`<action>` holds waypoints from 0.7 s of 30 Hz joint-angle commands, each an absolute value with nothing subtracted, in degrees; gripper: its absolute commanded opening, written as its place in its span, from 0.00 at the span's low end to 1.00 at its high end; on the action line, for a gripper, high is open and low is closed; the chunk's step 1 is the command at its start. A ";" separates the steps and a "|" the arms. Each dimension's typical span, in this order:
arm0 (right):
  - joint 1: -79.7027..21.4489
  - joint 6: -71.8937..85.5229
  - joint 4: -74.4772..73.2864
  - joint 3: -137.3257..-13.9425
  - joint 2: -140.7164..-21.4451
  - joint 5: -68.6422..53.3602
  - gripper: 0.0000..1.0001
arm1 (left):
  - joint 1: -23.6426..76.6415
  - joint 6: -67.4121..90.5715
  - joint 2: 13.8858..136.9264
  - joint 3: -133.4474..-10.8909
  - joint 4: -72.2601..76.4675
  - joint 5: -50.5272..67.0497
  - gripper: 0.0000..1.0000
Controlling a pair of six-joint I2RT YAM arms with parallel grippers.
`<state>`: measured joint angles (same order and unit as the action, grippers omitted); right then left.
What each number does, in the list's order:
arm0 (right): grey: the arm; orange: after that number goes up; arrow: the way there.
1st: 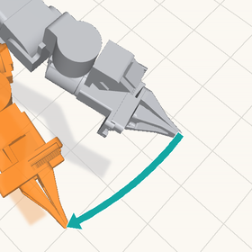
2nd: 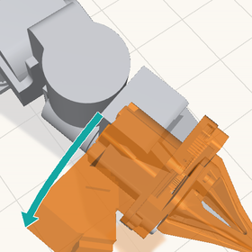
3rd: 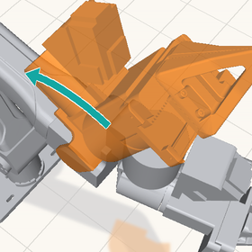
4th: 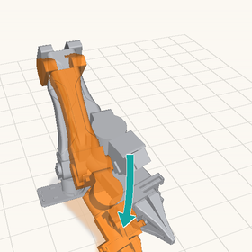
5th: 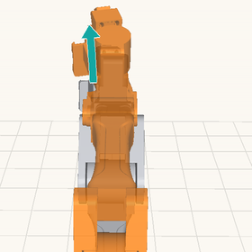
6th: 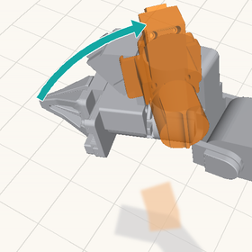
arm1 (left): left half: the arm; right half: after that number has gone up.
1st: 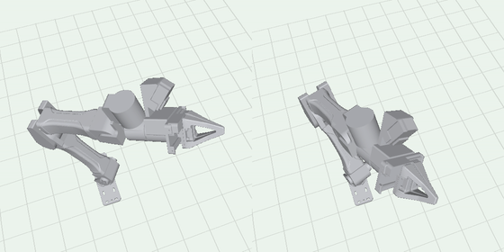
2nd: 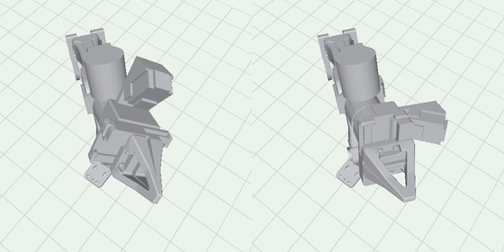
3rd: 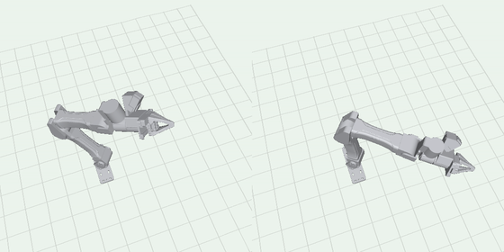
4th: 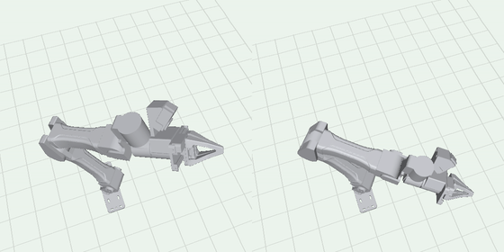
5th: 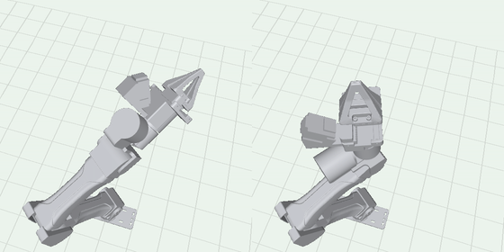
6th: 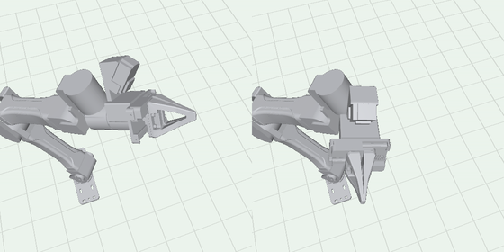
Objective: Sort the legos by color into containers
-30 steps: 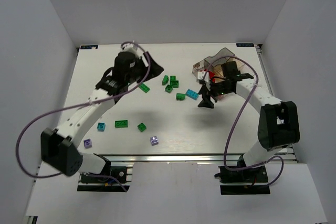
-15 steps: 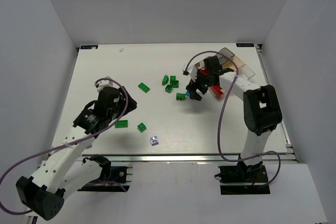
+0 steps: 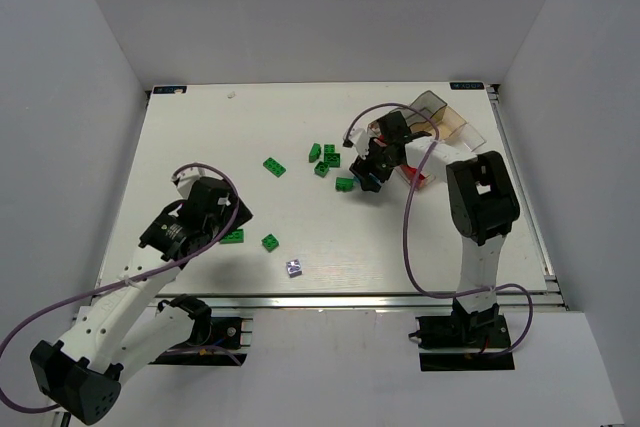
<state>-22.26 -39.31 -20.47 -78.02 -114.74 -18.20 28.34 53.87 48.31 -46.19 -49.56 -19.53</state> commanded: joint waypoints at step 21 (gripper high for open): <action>-9.33 -25.84 -26.72 -96.68 -107.32 -25.49 0.00 | 28.48 60.91 44.48 -42.01 -53.61 -23.82 0.87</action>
